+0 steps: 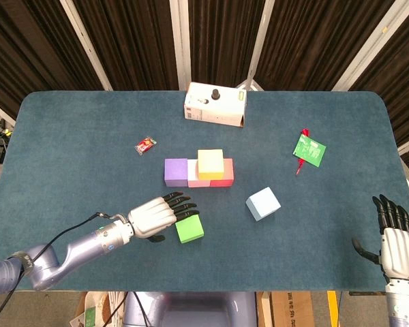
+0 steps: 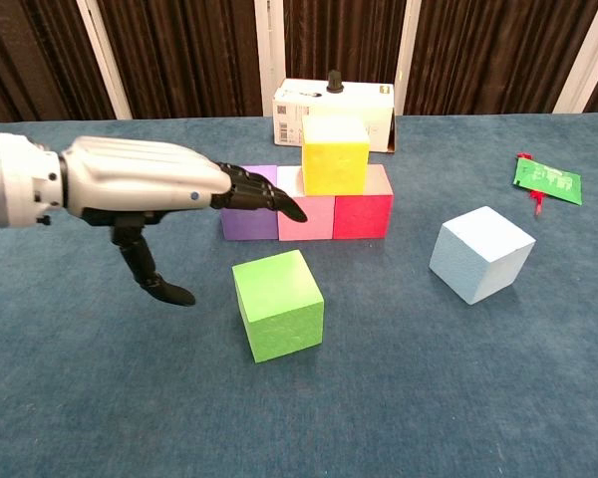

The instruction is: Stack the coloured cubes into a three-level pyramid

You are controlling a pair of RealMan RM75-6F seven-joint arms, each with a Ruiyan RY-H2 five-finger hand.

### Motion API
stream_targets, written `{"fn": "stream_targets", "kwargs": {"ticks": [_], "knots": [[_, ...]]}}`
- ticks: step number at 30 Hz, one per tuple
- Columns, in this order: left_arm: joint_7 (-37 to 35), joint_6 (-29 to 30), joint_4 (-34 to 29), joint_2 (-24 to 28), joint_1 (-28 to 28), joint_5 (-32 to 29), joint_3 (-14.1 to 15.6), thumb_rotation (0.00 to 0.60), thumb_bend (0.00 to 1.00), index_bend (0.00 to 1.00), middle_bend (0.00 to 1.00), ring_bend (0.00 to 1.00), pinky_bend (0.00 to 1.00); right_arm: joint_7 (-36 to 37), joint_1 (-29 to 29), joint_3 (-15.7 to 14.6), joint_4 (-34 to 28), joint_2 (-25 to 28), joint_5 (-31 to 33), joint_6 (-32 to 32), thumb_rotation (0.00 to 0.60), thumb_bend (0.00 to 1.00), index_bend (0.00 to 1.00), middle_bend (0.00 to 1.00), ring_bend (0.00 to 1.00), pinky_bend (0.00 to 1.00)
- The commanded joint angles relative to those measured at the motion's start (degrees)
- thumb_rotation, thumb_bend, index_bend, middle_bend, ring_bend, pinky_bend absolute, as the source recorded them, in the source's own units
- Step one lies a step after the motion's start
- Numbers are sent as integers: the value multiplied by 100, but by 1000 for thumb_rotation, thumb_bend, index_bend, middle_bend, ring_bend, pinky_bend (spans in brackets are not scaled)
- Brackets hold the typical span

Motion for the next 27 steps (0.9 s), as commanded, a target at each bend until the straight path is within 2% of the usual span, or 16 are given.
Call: {"fn": "stream_targets", "kwargs": {"ticks": [1, 13, 27], "knots": [[48, -62, 140, -197, -114, -113, 8, 600, 297, 47, 69, 0, 0, 19, -10, 14, -38, 12, 33, 5, 600, 254, 28, 55, 0, 0], [365, -231, 427, -756, -384, -503, -14, 600, 315, 83, 99, 0, 0, 59, -29, 40, -152, 32, 149, 7, 600, 254, 28, 55, 0, 0], [752, -326, 626, -887, -512, -808, 116, 600, 330, 148, 164, 0, 0, 150, -29, 76, -210, 15, 273, -32, 600, 254, 28, 55, 0, 0]]}}
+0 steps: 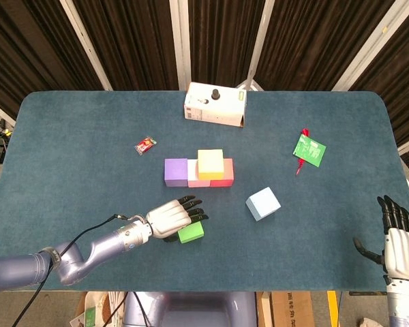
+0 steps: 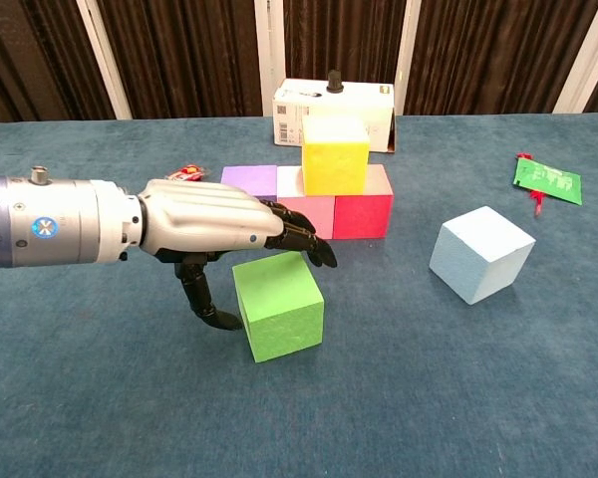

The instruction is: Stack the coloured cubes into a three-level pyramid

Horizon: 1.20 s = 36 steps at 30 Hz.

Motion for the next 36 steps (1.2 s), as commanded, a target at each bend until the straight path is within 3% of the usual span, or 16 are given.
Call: {"fn": "stream_targets", "kwargs": {"ticks": [1, 7, 17, 23, 30, 36], "knots": [[84, 12, 24, -30, -26, -47, 18, 600, 331, 159, 174, 0, 0, 15, 4, 19, -5, -14, 41, -12, 600, 255, 28, 55, 0, 0], [164, 46, 45, -72, -50, -98, 55, 600, 335, 232, 244, 0, 0, 66, 14, 27, -19, -18, 80, -54, 600, 254, 28, 55, 0, 0], [358, 14, 25, -49, -122, -377, 21, 600, 340, 264, 286, 0, 0, 142, 8, 65, -55, -23, 187, -80, 600, 255, 28, 55, 0, 0], [491, -21, -157, 28, -159, -609, -26, 600, 408, 292, 313, 0, 0, 142, 17, 83, -34, -33, 234, -102, 600, 255, 28, 55, 0, 0], [931, -132, -840, 588, -195, -1132, -58, 600, 436, 280, 313, 0, 0, 150, 18, 88, -39, -31, 229, -95, 600, 255, 28, 55, 0, 0], [1479, -102, -1836, 1436, -197, -1903, -11, 600, 435, 277, 308, 0, 0, 182, 22, 75, -47, -17, 225, -127, 600, 255, 28, 55, 0, 0]]}}
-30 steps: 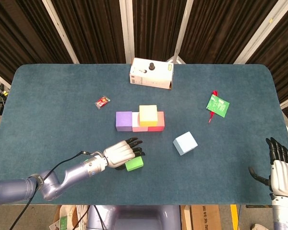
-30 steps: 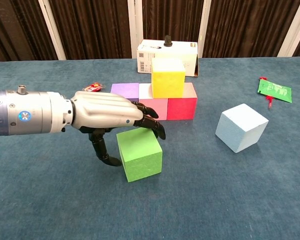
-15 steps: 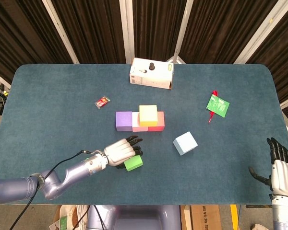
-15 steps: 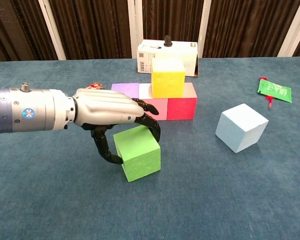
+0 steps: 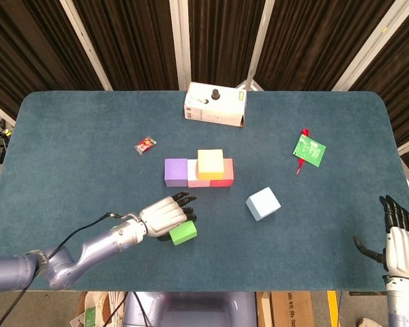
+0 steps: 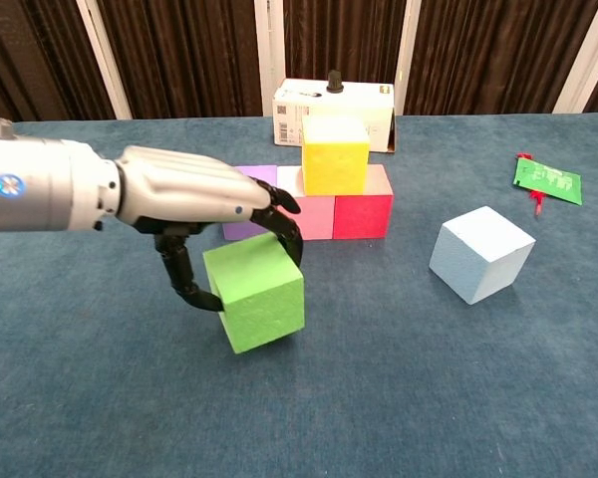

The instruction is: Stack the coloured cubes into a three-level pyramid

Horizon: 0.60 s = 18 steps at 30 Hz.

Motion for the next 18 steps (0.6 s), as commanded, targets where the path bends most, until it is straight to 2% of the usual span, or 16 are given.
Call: {"fn": "stream_targets", "kwargs": {"ticks": [1, 6, 11, 18], "knots": [[477, 62, -731, 682, -8, -586, 54, 600, 434, 277, 306, 0, 0, 12, 1, -8, -7, 6, -4, -12, 600, 255, 28, 55, 0, 0], [977, 370, -1476, 1490, 55, -1135, 239, 600, 432, 288, 304, 0, 0, 52, 4, -23, -30, 28, -13, -43, 600, 254, 28, 55, 0, 0], [1080, 722, -1891, 2161, 160, -1817, 344, 600, 421, 290, 293, 0, 0, 124, -6, -26, -45, 57, -17, -49, 600, 255, 28, 55, 0, 0], [884, 1061, -1845, 2452, 46, -2949, 140, 600, 414, 289, 291, 0, 0, 183, -9, -51, -76, 88, -47, -71, 600, 255, 28, 55, 0, 0]]}}
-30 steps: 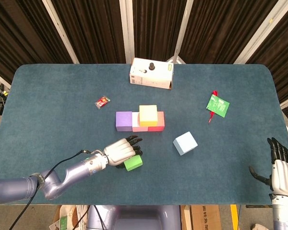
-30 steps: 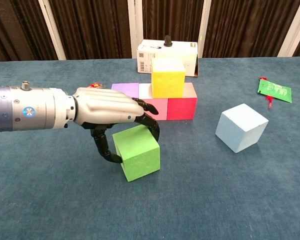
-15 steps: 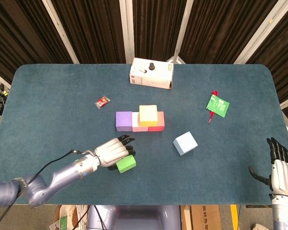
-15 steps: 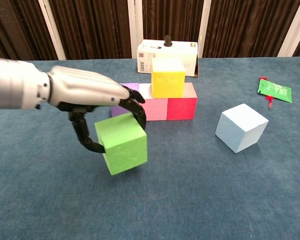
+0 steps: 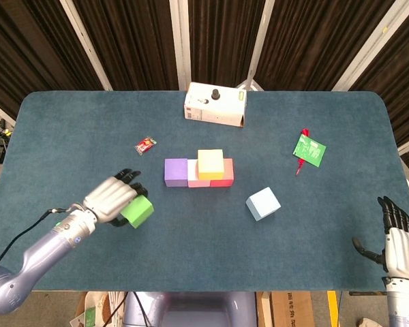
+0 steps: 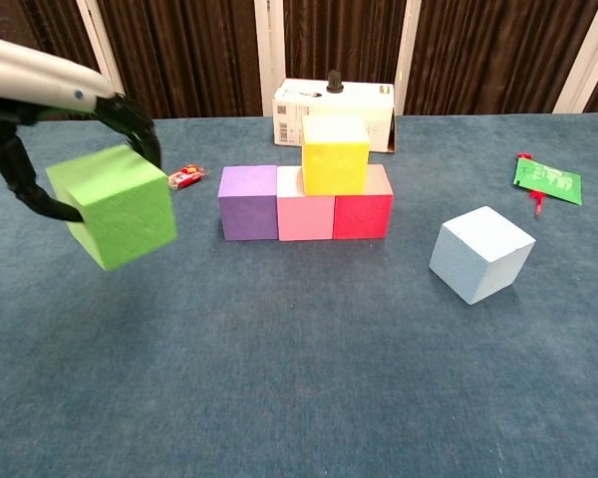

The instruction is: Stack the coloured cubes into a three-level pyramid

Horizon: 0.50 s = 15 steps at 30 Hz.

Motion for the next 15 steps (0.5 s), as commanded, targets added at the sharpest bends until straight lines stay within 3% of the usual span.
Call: {"fn": "stream_targets", "kwargs": {"ticks": [1, 15], "knots": [[-51, 259, 66, 106, -142, -739, -155, 600, 414, 289, 291, 0, 0, 5, 0, -6, -9, 1, -11, 1, 600, 255, 28, 55, 0, 0], [907, 1241, 872, -1089, -1252, -2933, -594, 600, 404, 289, 288, 0, 0, -141, 49, -18, 53, -90, 31, -63, 600, 255, 28, 55, 0, 0]]}}
